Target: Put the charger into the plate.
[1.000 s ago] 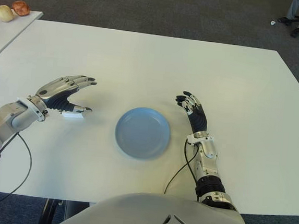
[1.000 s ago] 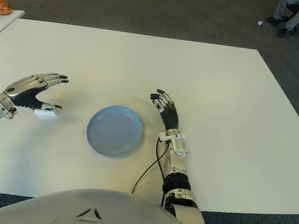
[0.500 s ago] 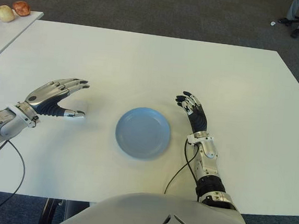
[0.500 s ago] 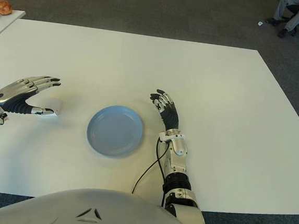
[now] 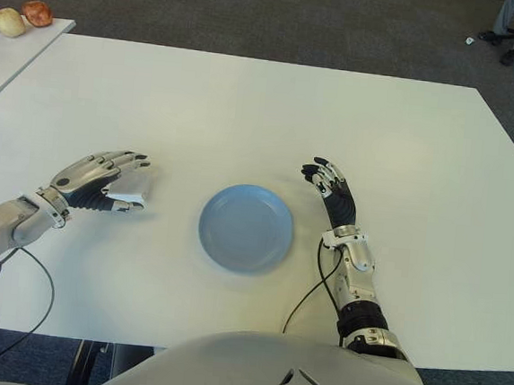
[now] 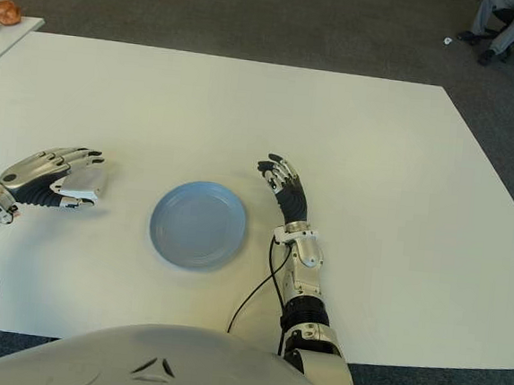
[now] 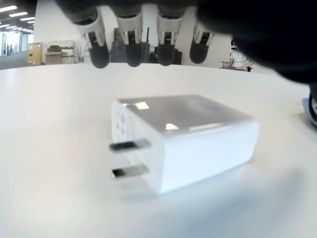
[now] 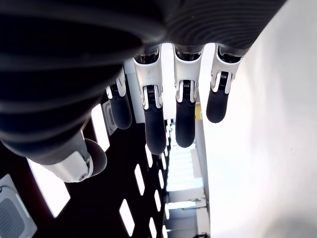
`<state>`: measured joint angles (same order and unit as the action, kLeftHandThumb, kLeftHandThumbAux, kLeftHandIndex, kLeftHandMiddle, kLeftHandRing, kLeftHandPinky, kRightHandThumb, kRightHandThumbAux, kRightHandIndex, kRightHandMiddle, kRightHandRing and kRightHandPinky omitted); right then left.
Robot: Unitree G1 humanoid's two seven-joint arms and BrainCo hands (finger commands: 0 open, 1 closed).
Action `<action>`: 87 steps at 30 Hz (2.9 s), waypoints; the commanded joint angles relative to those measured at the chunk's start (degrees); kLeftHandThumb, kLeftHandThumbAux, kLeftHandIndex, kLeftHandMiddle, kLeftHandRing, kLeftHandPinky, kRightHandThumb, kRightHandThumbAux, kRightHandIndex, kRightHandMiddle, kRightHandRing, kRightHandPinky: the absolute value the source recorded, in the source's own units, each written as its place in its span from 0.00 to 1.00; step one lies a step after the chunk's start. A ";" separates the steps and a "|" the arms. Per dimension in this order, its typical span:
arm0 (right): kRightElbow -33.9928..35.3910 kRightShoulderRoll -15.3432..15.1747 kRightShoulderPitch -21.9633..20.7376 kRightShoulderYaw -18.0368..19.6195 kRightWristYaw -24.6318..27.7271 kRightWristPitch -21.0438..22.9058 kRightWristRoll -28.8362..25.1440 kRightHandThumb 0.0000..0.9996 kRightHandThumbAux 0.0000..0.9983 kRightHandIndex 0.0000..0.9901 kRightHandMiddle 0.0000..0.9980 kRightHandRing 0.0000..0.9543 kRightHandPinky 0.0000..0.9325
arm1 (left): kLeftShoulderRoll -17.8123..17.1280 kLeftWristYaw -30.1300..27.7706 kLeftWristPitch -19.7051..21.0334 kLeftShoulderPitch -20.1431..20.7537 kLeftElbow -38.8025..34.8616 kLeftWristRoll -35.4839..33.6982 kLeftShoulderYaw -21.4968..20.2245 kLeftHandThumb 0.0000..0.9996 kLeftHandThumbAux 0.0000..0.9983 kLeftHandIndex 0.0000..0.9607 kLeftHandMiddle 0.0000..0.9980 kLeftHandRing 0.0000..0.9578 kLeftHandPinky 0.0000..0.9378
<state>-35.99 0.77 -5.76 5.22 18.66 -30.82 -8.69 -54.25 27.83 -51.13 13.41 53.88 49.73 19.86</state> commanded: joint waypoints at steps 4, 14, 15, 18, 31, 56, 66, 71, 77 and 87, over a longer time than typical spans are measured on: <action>-3.20 -0.39 3.45 0.66 0.19 2.52 -0.79 0.00 0.60 0.21 0.34 0.30 0.25 | 1.39 3.73 0.30 2.30 4.14 3.18 4.67 0.31 0.28 0.00 0.00 0.00 0.00; -2.59 -0.59 3.87 0.72 0.24 2.67 -0.83 0.00 0.60 0.21 0.35 0.30 0.24 | 3.53 5.81 2.02 5.24 8.69 3.88 8.72 0.29 0.30 0.00 0.00 0.00 0.00; -2.54 -0.62 3.91 0.72 0.29 2.67 -0.86 0.00 0.59 0.21 0.35 0.30 0.25 | 3.75 6.01 2.15 5.47 9.02 3.90 9.04 0.28 0.30 0.00 0.00 0.00 0.00; -2.44 -0.70 4.04 0.71 0.51 2.61 -0.95 0.00 0.59 0.21 0.35 0.31 0.25 | 4.41 6.60 2.53 6.20 9.79 4.05 10.10 0.28 0.30 0.00 0.00 0.00 0.00; -1.29 -0.86 5.16 0.73 1.46 2.42 -1.54 0.00 0.59 0.21 0.35 0.31 0.26 | 4.24 5.98 4.38 8.67 7.83 5.17 13.68 0.27 0.28 0.00 0.00 0.00 0.01; 1.32 -0.73 6.63 0.64 1.67 3.64 -1.69 0.00 0.58 0.21 0.34 0.30 0.25 | 2.15 -0.51 6.23 13.02 9.52 4.93 14.50 0.29 0.26 0.00 0.00 0.00 0.08; 1.86 -0.83 6.85 0.63 1.64 4.16 -1.69 0.00 0.59 0.22 0.35 0.31 0.26 | 1.37 0.04 6.03 13.76 11.29 4.95 15.61 0.33 0.24 0.00 0.00 0.00 0.14; 1.46 -0.89 6.54 0.67 1.62 4.09 -1.67 0.00 0.59 0.22 0.35 0.31 0.25 | 1.15 0.88 5.83 13.67 11.77 4.90 15.73 0.33 0.23 0.00 0.00 0.00 0.16; 0.85 -1.03 6.23 0.64 1.65 3.89 -1.48 0.00 0.58 0.23 0.35 0.30 0.24 | 0.45 3.66 5.07 13.41 12.23 5.24 15.80 0.34 0.22 0.00 0.00 0.00 0.12; 0.05 -1.17 5.85 0.73 1.85 3.92 -1.58 0.00 0.58 0.23 0.35 0.30 0.25 | -2.29 7.22 4.18 14.11 11.29 6.91 16.27 0.34 0.22 0.00 0.00 0.00 0.09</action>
<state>-32.06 -0.31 -2.80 5.55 20.56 -29.58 -9.66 -55.56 34.01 -46.65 27.03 65.34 55.24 35.15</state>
